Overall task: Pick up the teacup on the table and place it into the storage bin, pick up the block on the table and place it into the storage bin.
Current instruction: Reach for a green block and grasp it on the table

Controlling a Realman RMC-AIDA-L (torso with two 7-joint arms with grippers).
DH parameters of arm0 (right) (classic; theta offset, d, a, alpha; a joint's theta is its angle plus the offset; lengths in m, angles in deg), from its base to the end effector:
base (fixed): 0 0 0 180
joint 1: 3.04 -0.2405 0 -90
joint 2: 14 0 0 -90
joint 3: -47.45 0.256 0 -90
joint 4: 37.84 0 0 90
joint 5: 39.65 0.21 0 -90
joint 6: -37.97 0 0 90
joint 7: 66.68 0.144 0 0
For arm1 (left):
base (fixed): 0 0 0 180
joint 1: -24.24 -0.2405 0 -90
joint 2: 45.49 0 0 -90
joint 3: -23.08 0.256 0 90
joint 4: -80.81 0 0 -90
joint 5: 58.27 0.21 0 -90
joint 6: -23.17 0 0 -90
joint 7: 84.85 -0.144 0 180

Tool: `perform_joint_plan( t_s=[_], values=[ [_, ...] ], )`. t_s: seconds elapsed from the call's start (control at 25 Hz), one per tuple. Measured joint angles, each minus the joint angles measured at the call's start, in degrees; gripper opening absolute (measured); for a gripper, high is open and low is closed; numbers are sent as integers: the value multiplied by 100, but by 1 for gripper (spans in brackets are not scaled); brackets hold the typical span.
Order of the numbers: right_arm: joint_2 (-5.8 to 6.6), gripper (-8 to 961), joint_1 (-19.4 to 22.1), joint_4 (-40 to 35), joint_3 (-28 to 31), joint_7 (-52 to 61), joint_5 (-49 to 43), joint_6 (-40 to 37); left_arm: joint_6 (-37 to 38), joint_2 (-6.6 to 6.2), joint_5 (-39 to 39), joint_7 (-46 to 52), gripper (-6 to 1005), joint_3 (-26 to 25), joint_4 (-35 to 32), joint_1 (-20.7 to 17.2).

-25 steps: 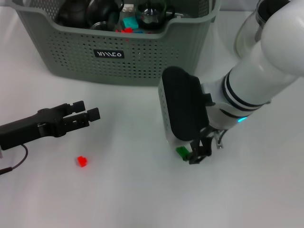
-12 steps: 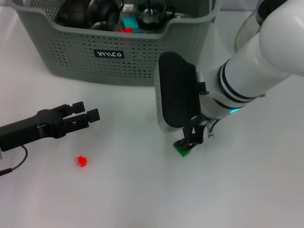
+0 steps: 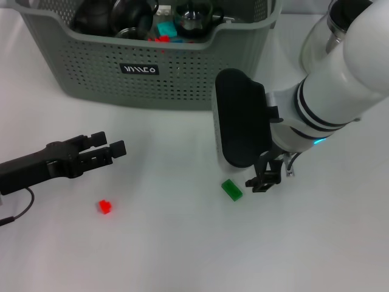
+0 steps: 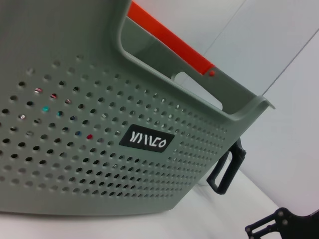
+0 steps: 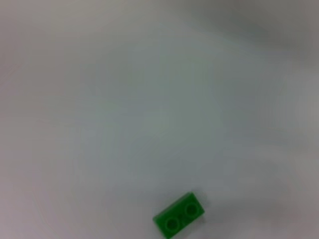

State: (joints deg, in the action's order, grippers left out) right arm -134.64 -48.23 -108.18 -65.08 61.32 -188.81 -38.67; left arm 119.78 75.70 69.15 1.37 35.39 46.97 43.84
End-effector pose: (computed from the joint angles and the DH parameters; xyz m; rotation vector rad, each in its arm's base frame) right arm 0.1197 0.3286 -0.1087 -2.8509 -0.3257 -0.8897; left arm -0.3401 0.2470 0.0086 -2.3388 -1.2562 -0.9064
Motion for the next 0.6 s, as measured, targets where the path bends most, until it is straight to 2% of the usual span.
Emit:
perform_joint_plan(
  t_s=[0.6],
  values=[
    [-30, 759, 15, 142, -260, 25, -18, 166, -40, -27, 12, 0, 768, 0, 70, 42]
  ],
)
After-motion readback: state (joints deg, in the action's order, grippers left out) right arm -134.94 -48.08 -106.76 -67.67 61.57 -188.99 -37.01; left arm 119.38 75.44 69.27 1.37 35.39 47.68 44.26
